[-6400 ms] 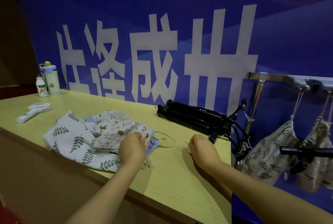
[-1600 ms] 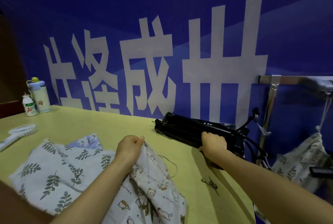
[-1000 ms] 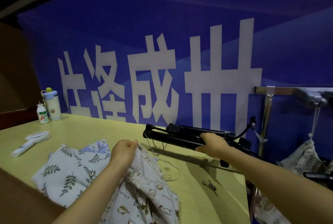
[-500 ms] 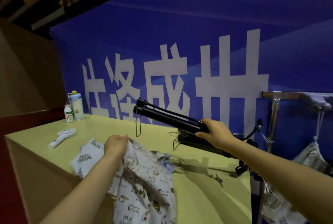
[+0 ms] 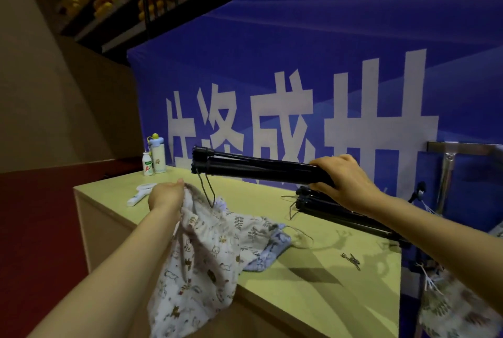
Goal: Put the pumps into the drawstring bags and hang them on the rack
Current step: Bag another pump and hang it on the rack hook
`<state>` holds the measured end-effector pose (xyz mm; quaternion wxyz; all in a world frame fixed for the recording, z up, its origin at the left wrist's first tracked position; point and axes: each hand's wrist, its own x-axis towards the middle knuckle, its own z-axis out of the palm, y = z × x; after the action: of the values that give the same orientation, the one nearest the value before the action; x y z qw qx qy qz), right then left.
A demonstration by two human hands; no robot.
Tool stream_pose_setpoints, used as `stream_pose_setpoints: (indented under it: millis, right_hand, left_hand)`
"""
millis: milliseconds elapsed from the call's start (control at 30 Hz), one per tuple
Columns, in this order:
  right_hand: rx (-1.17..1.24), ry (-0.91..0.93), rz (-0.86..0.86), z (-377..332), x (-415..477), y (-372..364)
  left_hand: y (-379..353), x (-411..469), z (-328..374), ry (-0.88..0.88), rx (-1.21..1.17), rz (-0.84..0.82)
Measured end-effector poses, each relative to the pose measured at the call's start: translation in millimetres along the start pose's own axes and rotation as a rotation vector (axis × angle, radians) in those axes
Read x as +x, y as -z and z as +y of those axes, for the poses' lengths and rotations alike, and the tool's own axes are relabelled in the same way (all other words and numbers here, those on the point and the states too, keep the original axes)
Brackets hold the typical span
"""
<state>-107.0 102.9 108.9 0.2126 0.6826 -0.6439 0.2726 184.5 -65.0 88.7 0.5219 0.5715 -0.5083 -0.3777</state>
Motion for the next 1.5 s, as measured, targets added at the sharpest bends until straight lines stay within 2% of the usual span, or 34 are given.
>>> stream_pose_setpoints:
  millis: [100, 300, 367, 533, 767, 867, 1000, 1067, 1133, 1200, 1333, 1433, 1467, 1500]
  right_hand:
    - [-0.041, 0.079, 0.0, -11.0, -0.1, 7.7]
    - [-0.167, 0.213, -0.058, -28.8, -3.9, 11.1]
    - [-0.192, 0.23, -0.063, -32.8, -5.4, 11.8]
    - [-0.307, 0.301, -0.019, -37.2, -4.7, 9.3]
    - [-0.454, 0.377, 0.024, -38.1, -2.9, 19.5]
    - [-0.499, 0.485, 0.03, -50.2, -0.3, 20.0]
    - [-0.518, 0.642, 0.079, -74.9, 7.7, 22.3]
    - [-0.563, 0.699, 0.089, -85.2, 13.3, 26.2]
    - [-0.605, 0.731, 0.091, -91.6, 18.9, 29.8]
    - [-0.619, 0.738, 0.082, -97.5, 22.6, 32.2]
    - [-0.577, 0.792, 0.1, -104.6, 27.6, 32.2]
    - [-0.297, 0.641, 0.322, -103.0, 15.1, 20.4]
    - [-0.154, 0.542, 0.351, -103.4, 6.0, 15.3]
    - [0.005, 0.415, 0.279, -103.8, -4.3, 10.3]
  left_hand:
    - [12.0, 1.1, 9.2, -0.017, -0.026, 0.06]
    - [28.5, 0.9, 17.5, -0.086, -0.077, 0.033]
    - [29.9, -4.0, 20.2, -0.165, -0.013, 0.064]
    - [25.5, -23.6, 27.9, -0.43, 0.315, 0.048]
    - [8.4, -34.0, 17.8, -0.647, 0.688, 0.112]
    - [-10.7, -50.5, 18.1, -0.722, 0.737, 0.03]
    - [-38.0, -76.8, 16.0, -0.787, 0.602, 0.01]
    - [-47.6, -76.6, 14.2, -0.707, 0.434, -0.082]
    - [-53.5, -75.6, 13.5, -0.523, 0.163, -0.25]
    - [-55.9, -79.4, 14.9, -0.378, -0.038, -0.349]
    - [-55.9, -79.2, 14.8, -0.23, -0.202, -0.357]
    - [-53.0, -76.7, 11.8, -0.133, -0.317, -0.302]
    - [-51.7, -77.2, 11.5, -0.135, -0.318, -0.269]
    - [-51.4, -76.1, 10.7, -0.142, -0.317, -0.238]
